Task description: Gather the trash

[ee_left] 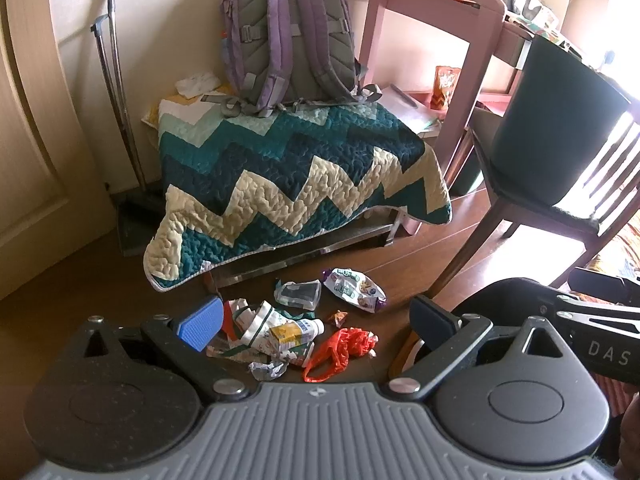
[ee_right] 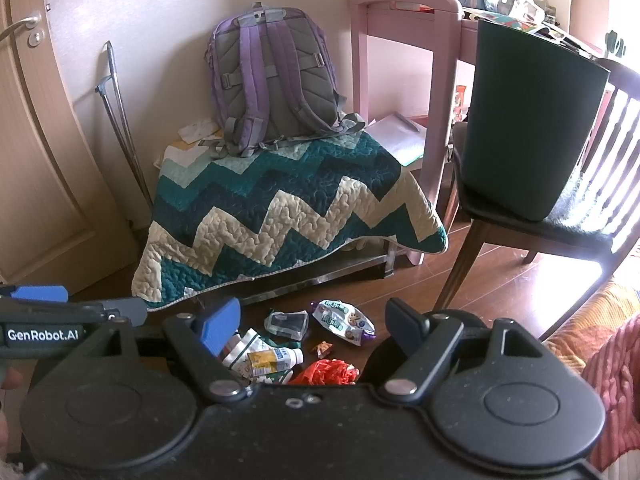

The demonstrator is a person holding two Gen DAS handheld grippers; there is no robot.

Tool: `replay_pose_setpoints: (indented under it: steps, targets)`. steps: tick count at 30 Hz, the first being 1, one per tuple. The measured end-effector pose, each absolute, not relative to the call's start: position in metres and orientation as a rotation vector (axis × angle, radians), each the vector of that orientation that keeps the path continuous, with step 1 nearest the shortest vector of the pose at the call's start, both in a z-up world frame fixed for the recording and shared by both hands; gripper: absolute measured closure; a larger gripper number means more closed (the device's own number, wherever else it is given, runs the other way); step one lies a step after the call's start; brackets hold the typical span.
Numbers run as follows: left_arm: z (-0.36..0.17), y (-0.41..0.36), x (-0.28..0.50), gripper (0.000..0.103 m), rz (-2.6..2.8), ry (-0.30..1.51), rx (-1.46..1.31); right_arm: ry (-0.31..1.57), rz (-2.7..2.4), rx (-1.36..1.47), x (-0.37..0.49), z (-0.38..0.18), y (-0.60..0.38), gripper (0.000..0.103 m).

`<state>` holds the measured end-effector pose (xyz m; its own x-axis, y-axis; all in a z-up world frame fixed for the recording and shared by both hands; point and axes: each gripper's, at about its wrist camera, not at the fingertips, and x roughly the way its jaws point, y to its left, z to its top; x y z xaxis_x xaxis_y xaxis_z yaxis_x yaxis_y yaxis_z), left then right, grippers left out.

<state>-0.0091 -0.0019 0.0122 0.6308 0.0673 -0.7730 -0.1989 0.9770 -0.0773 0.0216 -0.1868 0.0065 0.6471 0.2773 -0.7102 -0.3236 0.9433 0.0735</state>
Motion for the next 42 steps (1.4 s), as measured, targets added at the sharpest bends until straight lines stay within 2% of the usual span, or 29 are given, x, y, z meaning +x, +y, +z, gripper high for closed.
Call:
replay_pose_setpoints:
  steps: [10,19,25,31,36,42]
  targets:
    - [-0.003,0.02,0.026,0.003,0.156,0.884,-0.193,0.813,0.38,-0.071,0.06,-0.01,-0.172,0.023]
    - [-0.088,0.09,0.105,0.003,0.226,0.955,-0.214,0.893,0.419,-0.062,0.171,-0.079,-0.139,0.023]
    - [-0.17,0.107,0.16,0.003,0.173,1.039,-0.225,1.019,0.471,-0.107,0.263,-0.158,-0.11,0.023]
    - [-0.249,0.092,0.212,0.003,-0.031,1.121,-0.074,1.185,0.488,-0.211,0.33,-0.265,-0.094,0.023]
    - [-0.32,0.079,0.239,0.003,-0.178,1.22,0.021,1.324,0.502,-0.248,0.366,-0.348,-0.091,0.023]
    - [-0.401,0.067,0.264,0.003,-0.335,1.324,0.087,1.348,0.67,-0.403,0.388,-0.425,-0.074,0.023]
